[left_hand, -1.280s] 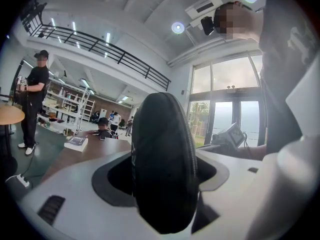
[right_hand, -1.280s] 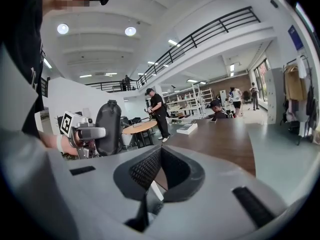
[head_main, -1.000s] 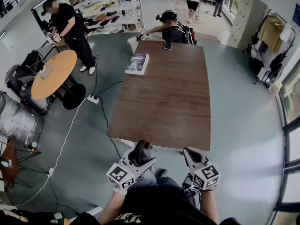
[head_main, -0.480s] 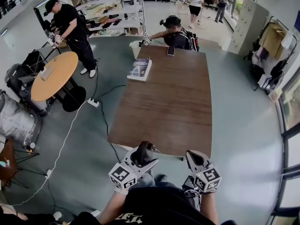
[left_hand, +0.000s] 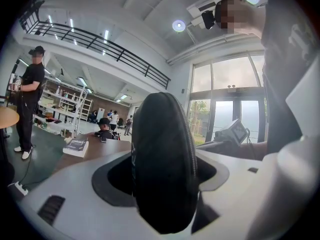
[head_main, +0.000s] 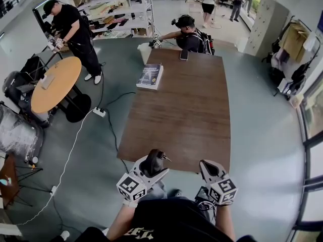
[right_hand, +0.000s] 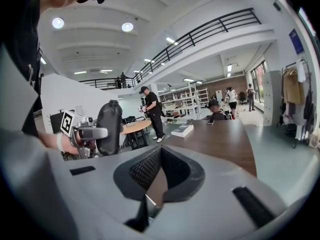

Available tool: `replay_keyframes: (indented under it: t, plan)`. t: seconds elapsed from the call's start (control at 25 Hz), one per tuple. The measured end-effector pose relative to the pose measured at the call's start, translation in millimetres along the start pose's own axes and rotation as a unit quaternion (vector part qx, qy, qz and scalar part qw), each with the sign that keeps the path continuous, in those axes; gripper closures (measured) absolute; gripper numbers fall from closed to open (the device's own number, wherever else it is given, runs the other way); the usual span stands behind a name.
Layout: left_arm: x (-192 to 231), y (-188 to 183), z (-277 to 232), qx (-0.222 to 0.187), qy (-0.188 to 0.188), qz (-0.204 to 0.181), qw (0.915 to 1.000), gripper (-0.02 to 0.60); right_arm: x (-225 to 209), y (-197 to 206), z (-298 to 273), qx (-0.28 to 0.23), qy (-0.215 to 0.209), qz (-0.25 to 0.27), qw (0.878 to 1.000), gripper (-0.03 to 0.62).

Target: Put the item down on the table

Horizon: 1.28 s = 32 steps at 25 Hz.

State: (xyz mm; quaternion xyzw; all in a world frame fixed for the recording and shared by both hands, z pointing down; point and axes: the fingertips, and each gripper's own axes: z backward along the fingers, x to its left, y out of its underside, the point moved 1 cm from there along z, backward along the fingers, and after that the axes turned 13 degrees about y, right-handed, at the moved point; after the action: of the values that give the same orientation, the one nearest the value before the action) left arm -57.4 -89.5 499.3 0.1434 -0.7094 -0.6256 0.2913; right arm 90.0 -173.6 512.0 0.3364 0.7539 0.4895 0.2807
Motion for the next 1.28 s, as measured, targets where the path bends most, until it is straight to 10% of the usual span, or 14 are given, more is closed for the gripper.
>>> replay_keyframes:
  t: [1.28]
  plan:
    - [154.1,23.1,-42.4,0.080,0.034,0.020,0.9960,0.265,-25.9,-62.4,-123.2,0.017,0.035,0.001,0.999,0.608]
